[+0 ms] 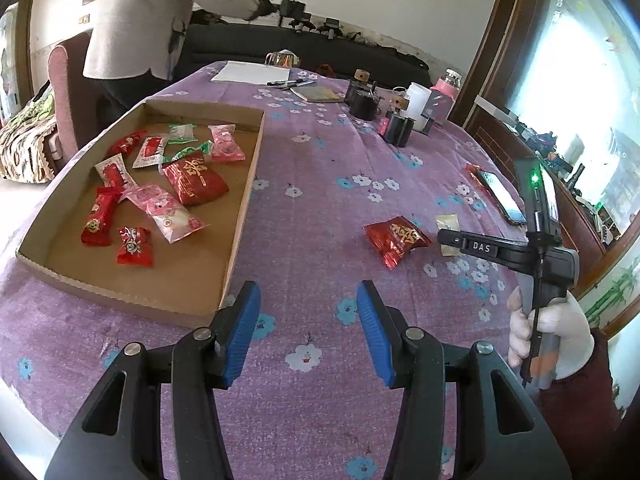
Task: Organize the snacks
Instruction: 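Grasp the white-wrapped candy with the right tool, then grasp the red gold-character packet with the left tool while the right holds the white candy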
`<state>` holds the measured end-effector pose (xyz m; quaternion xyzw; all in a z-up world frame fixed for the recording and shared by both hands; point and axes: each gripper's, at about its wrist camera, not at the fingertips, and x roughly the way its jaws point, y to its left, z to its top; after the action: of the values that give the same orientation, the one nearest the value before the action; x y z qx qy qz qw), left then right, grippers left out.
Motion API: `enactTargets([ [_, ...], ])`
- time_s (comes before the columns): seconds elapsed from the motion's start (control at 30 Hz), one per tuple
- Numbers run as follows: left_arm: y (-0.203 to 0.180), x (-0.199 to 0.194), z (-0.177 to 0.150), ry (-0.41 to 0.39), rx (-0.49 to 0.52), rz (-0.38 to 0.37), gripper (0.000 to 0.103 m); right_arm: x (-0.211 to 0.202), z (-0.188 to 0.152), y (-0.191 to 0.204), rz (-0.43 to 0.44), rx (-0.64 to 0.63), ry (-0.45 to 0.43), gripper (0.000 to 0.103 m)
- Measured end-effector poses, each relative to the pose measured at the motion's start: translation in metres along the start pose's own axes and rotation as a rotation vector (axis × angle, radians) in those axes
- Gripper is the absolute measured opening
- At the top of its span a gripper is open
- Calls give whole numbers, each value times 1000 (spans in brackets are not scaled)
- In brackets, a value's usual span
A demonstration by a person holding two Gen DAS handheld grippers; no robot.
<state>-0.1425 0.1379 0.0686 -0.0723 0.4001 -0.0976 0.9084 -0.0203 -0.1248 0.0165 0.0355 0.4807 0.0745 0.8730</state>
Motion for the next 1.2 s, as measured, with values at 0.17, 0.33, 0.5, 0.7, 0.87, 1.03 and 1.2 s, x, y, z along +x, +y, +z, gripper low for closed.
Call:
enactTargets([
  [0.17, -3, 3, 7, 10, 8, -34, 49, -6, -2, -27, -12, 45, -25, 20],
  [0.33, -27, 25, 21, 52, 72, -49, 49, -8, -6, -57, 75, 124, -81, 20],
  [0.5, -68, 55, 33, 68, 247, -40, 48, -8, -6, -54, 74, 107, -92, 20],
  [0.7, -100, 95, 45, 101, 458, -82, 48, -8, -7, -57, 92, 122, -93, 20],
  [0.87, -103, 121, 52, 132, 487, -121, 48, -8, -6, -57, 91, 123, -93, 21],
  [1.03, -111, 140, 47, 159, 509, -163, 61, -7, -6, -57, 93, 125, -93, 21],
  [1.2, -121, 149, 38, 171, 545, -134, 71, -7, -6, -57, 94, 127, -94, 21],
])
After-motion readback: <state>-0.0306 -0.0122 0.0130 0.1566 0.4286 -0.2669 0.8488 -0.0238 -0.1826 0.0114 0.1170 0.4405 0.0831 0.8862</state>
